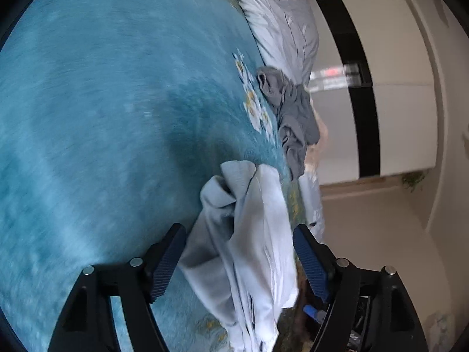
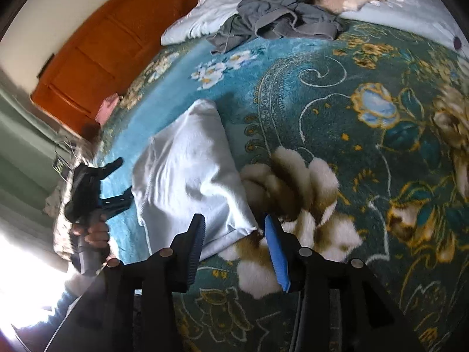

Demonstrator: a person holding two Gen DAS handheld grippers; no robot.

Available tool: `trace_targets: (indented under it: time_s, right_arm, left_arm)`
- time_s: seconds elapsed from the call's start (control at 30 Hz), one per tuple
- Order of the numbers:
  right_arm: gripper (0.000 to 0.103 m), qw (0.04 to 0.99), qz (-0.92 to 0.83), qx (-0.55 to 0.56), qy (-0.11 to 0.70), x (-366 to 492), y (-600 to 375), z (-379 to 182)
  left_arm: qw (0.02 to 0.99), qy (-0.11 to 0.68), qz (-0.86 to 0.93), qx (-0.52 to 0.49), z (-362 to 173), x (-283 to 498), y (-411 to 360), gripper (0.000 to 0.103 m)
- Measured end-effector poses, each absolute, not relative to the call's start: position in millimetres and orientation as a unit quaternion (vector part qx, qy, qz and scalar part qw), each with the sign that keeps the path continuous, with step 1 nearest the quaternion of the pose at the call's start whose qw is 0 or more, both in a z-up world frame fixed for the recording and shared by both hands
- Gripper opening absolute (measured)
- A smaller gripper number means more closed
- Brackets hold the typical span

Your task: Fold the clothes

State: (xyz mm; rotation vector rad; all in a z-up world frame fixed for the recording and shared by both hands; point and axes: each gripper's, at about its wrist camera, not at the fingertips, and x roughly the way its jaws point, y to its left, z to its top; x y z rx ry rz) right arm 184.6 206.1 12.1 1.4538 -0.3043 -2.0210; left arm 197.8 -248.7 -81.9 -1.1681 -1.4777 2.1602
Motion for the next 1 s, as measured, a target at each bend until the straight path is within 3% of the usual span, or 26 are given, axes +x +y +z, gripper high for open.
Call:
trace_targets:
  time_s: [0.3, 0.33, 0.37, 0.4, 0.43, 0.47, 0.73, 0.83, 1.0]
  right_arm:
    - [0.046, 0.305, -0.734, 0.57, -0.207, 200.1, 222.2, -24.0]
    - [0.046, 0.301, -0.73, 0.575, -0.214, 200.9, 224.0, -29.6]
    - [0.046, 0.297, -0.728, 0.577, -0.22, 201.4, 225.3, -33.1]
    - [0.046, 0.296, -0.726, 0.579, -0.226, 201.8, 226.4, -35.6]
    - [0.046, 0.294, -0.724, 0.58, -0.231, 202.3, 227.6, -38.1]
    - [0.046, 0.293, -0.722, 0.581, -0.235, 202.8, 228.5, -40.2]
    - [0.046, 0.312, -0.716, 0.573, -0.247, 209.7, 222.3, -39.5]
    - [0.053, 0.322, -0.708, 0.571, -0.262, 212.7, 219.9, -42.0]
    - [0.054, 0.338, -0.694, 0.568, -0.284, 214.1, 210.6, -46.7]
  left_arm:
    - [0.167, -0.467, 0.756, -0.428, -74.1, 163.7, -230.2, 0.076]
    - [0.161, -0.463, 0.758, -0.431, -73.7, 161.2, -228.7, 0.066]
    - [0.148, -0.456, 0.76, -0.439, -73.7, 159.6, -227.0, 0.044]
    - [0.135, -0.45, 0.761, -0.448, -75.0, 158.8, -224.8, 0.031]
    - [0.123, -0.445, 0.761, -0.457, -77.2, 159.3, -222.4, 0.021]
    - [0.114, -0.444, 0.762, -0.458, -78.0, 161.9, -220.8, 0.019]
    - [0.062, -0.469, 0.778, -0.414, -58.2, 224.7, -230.5, 0.014]
    - [0.039, -0.492, 0.773, -0.398, -56.2, 263.6, -239.3, 0.014]
    - [0.025, -0.533, 0.753, -0.385, -68.3, 306.2, -249.0, 0.014]
